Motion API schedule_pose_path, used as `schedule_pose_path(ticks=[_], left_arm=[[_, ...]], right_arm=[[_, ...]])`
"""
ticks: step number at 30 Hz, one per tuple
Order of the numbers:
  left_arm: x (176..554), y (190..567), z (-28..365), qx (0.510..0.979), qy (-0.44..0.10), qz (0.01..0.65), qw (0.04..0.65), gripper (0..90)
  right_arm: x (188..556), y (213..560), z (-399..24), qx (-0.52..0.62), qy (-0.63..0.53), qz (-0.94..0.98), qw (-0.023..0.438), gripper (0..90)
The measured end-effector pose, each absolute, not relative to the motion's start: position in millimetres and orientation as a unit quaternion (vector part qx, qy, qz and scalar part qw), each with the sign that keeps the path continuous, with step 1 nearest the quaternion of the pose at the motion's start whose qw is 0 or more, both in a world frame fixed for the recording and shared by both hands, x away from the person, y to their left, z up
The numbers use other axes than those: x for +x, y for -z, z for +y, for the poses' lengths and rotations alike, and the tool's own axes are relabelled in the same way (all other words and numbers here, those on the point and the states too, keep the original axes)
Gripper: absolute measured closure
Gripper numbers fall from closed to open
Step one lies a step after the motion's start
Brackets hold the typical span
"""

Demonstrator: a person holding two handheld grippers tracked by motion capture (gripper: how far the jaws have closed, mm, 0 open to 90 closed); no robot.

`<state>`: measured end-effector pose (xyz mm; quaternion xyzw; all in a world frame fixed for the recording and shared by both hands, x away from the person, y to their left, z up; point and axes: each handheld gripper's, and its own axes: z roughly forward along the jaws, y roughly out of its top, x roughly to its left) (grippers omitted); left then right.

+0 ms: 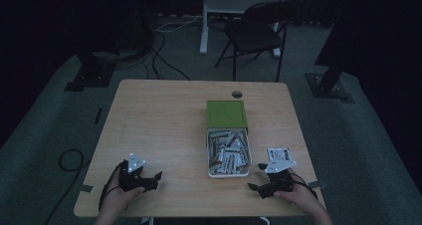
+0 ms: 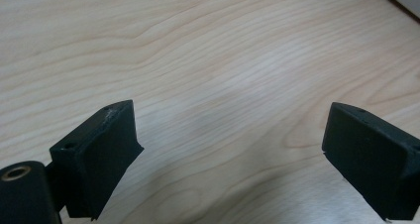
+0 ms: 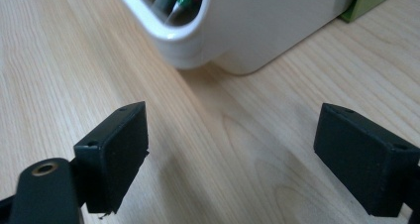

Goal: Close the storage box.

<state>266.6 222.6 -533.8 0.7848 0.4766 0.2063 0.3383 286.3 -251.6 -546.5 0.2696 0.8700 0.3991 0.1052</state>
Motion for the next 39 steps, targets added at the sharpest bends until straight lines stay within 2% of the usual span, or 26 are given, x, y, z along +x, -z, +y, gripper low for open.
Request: schedule_pose_path(ticks=[17,39], left_arm=[[264.7,521.3,174.2,0.804,-0.188,0.402,0.396,7.8],[275.8,509.0,133.4,0.801,-0.186,0.352,0.446,7.8]], right_arm=[[287.7,528.0,-259.3,0.297,-0.444,0.838,0.111,13.2],[293.1,513.8,-258.8,0.305,-0.488,0.810,0.117,13.3]])
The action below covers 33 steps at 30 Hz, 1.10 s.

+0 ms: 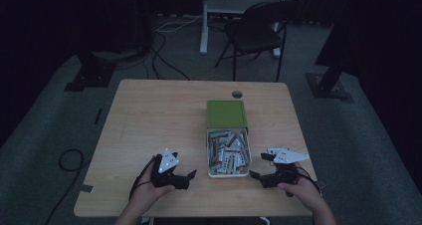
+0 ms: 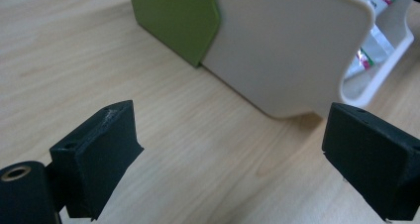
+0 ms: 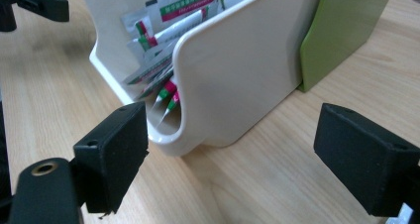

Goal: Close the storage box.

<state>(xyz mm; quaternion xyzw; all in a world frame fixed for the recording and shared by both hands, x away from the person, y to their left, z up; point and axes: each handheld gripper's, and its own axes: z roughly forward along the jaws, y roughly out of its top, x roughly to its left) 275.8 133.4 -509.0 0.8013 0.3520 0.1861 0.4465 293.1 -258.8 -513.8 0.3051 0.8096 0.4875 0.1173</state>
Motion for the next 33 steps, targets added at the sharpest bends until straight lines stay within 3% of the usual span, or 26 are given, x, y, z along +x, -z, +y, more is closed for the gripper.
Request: schedule_pose_path(ticks=[9,33], left_arm=[[281.0,503.6,119.6,0.788,-0.166,0.331,0.492,7.8],[297.2,503.2,100.2,0.795,-0.177,0.314,0.488,7.8]], right_arm=[[297.7,511.2,-257.9,0.309,-0.512,0.795,0.103,13.2],[309.8,513.1,-256.1,0.314,-0.496,0.801,0.118,12.6]])
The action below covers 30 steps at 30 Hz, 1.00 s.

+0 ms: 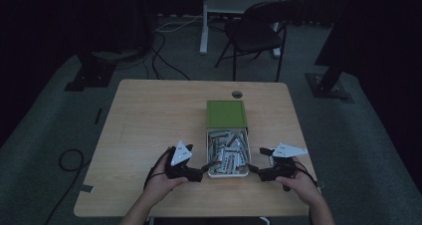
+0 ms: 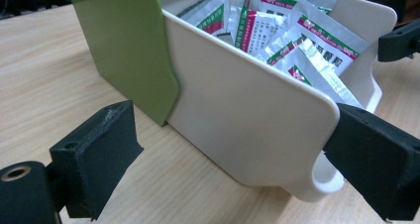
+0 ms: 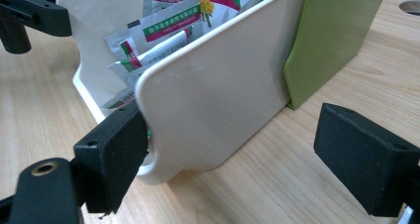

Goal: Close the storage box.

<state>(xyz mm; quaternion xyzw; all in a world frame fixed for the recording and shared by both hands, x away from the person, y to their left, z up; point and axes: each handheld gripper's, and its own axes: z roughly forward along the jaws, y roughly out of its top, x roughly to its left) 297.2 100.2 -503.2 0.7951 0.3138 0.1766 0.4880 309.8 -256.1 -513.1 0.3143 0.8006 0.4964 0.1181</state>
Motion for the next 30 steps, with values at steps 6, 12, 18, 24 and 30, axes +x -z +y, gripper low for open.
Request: schedule_pose_path(ticks=[6,12,18,24,30], left_arm=[[300.7,503.3,100.5,0.794,-0.177,0.316,0.488,7.8],[306.4,503.1,101.7,0.793,-0.180,0.320,0.487,7.8],[310.3,503.3,102.7,0.792,-0.177,0.323,0.487,7.7],[315.5,503.3,101.1,0.793,-0.179,0.320,0.486,7.7],[322.0,500.3,99.7,0.794,-0.184,0.321,0.483,7.7]], right_arm=[[311.8,512.5,-254.7,0.315,-0.495,0.801,0.121,12.6],[314.5,511.5,-253.2,0.316,-0.492,0.802,0.123,12.6],[318.2,511.2,-251.8,0.317,-0.492,0.801,0.126,12.4],[322.0,510.8,-252.9,0.329,-0.488,0.797,0.132,12.4],[327.7,509.7,-251.8,0.333,-0.484,0.797,0.138,12.4]])
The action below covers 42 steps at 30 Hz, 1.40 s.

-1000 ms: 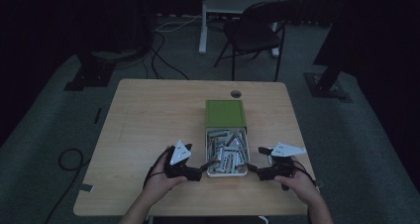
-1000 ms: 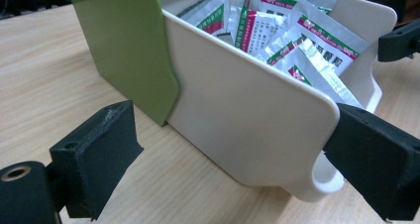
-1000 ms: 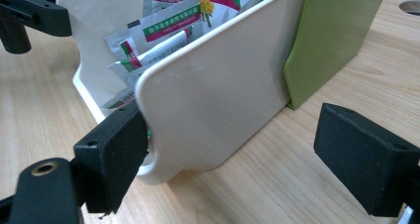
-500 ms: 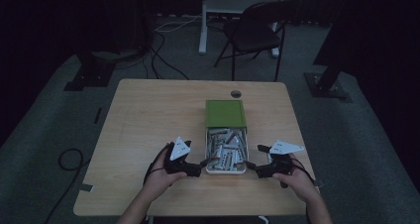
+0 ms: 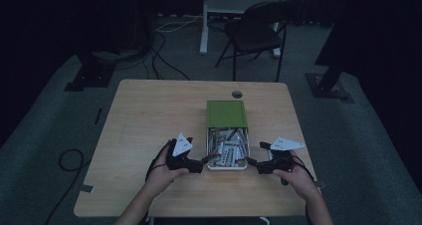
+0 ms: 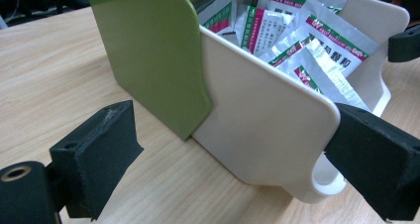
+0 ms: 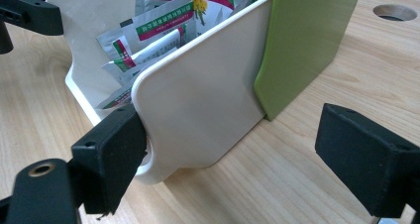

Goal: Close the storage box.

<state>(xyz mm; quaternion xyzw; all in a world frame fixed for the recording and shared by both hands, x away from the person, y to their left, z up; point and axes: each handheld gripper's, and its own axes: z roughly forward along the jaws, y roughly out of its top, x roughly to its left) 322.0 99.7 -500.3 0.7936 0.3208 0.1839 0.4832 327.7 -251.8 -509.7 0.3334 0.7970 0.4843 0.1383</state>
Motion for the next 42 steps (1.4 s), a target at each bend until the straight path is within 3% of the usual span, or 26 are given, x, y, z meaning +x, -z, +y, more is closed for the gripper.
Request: schedule_pose_path(ticks=[42], left_arm=[[354.7,501.4,100.6,0.784,-0.172,0.347,0.485,7.7]], right_arm=[[357.3,507.3,-249.8,0.365,-0.492,0.775,0.156,12.4]])
